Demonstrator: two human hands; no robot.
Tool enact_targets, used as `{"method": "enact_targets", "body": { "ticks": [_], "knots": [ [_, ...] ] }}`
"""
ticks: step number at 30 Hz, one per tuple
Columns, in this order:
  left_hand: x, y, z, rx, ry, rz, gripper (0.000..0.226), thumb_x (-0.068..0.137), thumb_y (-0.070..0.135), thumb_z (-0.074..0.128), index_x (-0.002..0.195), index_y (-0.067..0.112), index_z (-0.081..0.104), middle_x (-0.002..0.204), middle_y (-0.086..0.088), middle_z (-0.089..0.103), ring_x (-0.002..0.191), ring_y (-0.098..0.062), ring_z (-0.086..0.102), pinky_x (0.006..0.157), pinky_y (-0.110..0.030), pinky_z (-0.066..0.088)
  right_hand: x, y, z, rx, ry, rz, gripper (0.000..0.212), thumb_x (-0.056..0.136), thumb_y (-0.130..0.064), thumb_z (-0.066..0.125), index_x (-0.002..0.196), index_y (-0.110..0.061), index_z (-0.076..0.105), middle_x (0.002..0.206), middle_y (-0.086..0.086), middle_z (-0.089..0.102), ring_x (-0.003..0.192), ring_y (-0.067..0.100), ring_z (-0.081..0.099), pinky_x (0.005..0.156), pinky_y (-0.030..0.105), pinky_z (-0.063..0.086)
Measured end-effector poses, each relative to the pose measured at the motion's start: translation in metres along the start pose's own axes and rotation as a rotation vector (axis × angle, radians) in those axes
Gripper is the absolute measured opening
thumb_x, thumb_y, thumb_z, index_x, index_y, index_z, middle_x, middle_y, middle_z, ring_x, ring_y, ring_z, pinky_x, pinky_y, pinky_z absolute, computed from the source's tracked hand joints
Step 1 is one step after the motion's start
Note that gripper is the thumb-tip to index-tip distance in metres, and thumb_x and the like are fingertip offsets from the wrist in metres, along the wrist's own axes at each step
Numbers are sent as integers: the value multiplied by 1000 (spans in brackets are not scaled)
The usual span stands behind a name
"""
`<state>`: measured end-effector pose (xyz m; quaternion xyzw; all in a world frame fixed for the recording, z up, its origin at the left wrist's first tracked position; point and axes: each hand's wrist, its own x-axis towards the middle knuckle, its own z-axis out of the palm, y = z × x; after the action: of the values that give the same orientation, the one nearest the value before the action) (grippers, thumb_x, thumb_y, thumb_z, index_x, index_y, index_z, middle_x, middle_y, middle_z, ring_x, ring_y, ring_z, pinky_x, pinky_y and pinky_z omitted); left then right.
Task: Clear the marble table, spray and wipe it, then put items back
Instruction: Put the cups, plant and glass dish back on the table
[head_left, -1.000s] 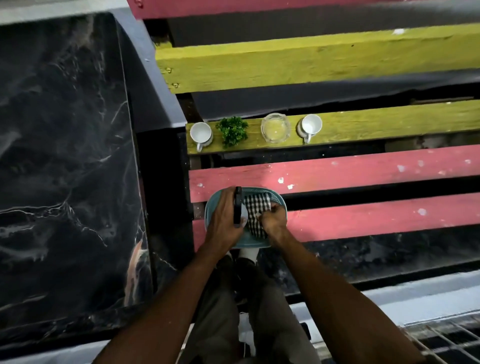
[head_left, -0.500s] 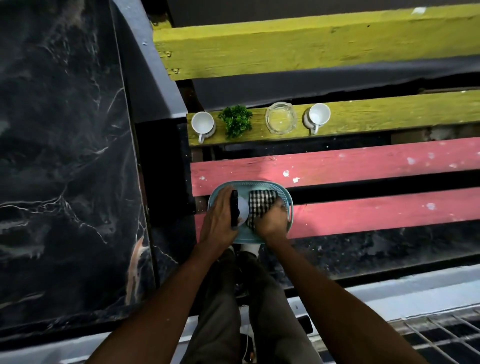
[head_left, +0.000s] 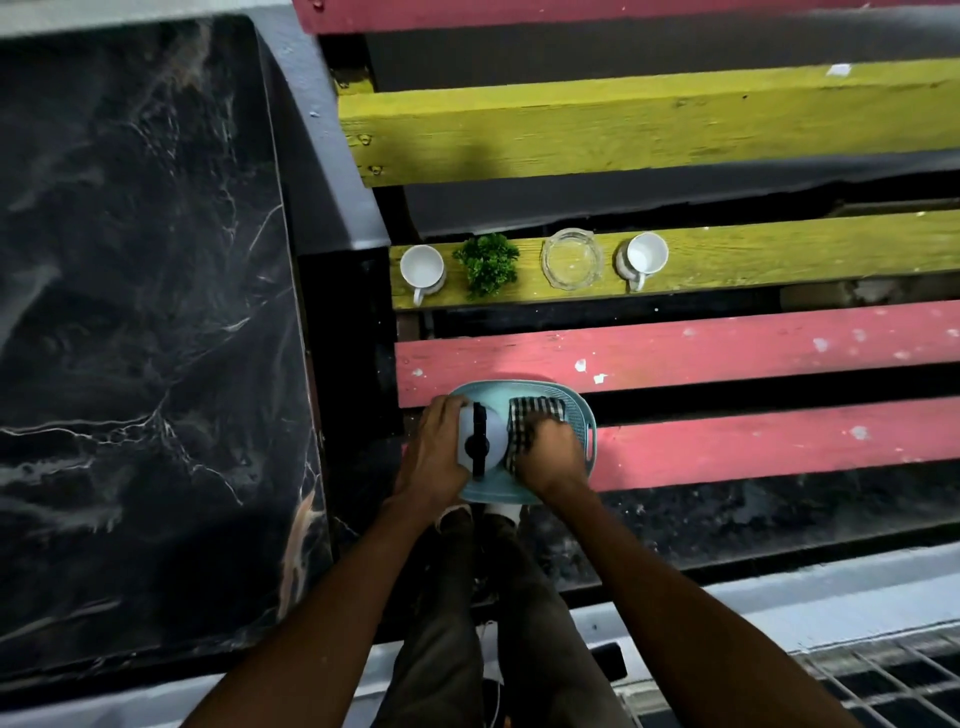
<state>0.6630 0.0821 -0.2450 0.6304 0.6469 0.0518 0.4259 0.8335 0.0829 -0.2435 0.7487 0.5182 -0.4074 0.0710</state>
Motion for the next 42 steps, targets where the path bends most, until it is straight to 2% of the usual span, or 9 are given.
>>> {"method": "enact_targets", "body": {
  "ticks": [6, 9, 13, 18, 22, 25, 34, 38, 42],
  "knots": [
    [24, 3, -25, -212, 234, -110, 40, 59, -13, 57, 94, 4, 63, 95, -10, 65, 86, -26, 62, 69, -33, 51, 14, -28, -49, 272, 346, -102, 27, 78, 2, 58, 94, -12, 75, 98, 8, 78, 83, 32, 72, 81, 38, 61],
    [55, 7, -39, -302, 328, -162, 29, 69, -13, 51, 91, 0, 65, 87, -15, 67, 76, -24, 61, 66, -33, 51, 39, -50, -70, 411, 429, -130, 24, 78, 2, 57, 88, -12, 73, 88, 5, 76, 79, 28, 71, 79, 36, 59],
    [103, 13, -58, -353, 408, -316, 31, 75, -11, 48, 97, 2, 67, 87, -8, 67, 83, -25, 65, 77, -33, 54, 83, -78, -87, 505, 368, -96, 29, 81, -1, 63, 108, -12, 66, 98, 3, 72, 86, 23, 69, 75, 32, 58],
    [157, 11, -77, -332, 392, -469, 33, 82, -4, 61, 115, -6, 58, 120, -23, 63, 111, -35, 61, 91, -37, 48, 130, -106, -91, 415, 160, -47, 106, 70, -20, 84, 156, -17, 22, 140, 14, 43, 123, 34, 51, 96, 39, 50],
    [190, 0, -80, -283, 337, -553, 45, 88, 9, 68, 127, -7, 55, 138, -25, 55, 131, -39, 53, 108, -43, 46, 152, -115, -82, 274, 169, -87, 120, 64, -34, 91, 159, -27, 18, 142, 17, 35, 128, 44, 49, 98, 54, 53],
    [201, -8, -75, -265, 297, -557, 42, 90, 13, 69, 127, -5, 62, 139, -25, 58, 132, -38, 54, 109, -40, 46, 163, -121, -72, 197, 210, -79, 113, 63, -41, 91, 155, -30, 27, 137, 17, 38, 125, 45, 51, 96, 56, 53],
    [213, -30, -57, -474, 270, -612, 22, 92, 13, 68, 88, -8, 72, 99, -32, 72, 87, -40, 74, 84, -54, 60, 191, -130, -61, 293, 328, -17, 74, 69, -22, 81, 137, -16, 52, 123, 19, 59, 109, 40, 62, 90, 40, 54],
    [211, -29, -56, -689, 267, -648, 28, 94, 6, 66, 68, 7, 57, 89, -18, 64, 44, -10, 62, 69, -40, 58, 189, -126, -63, 397, 359, -11, 58, 67, -25, 79, 121, -13, 64, 106, 16, 74, 100, 36, 67, 86, 40, 57],
    [197, -17, -63, -845, 323, -640, 15, 92, -5, 64, 78, 0, 60, 94, -17, 61, 72, -24, 60, 78, -41, 57, 170, -122, -62, 441, 361, 4, 46, 66, -26, 81, 107, -12, 67, 96, 10, 76, 91, 32, 68, 79, 36, 58]
  ]
}}
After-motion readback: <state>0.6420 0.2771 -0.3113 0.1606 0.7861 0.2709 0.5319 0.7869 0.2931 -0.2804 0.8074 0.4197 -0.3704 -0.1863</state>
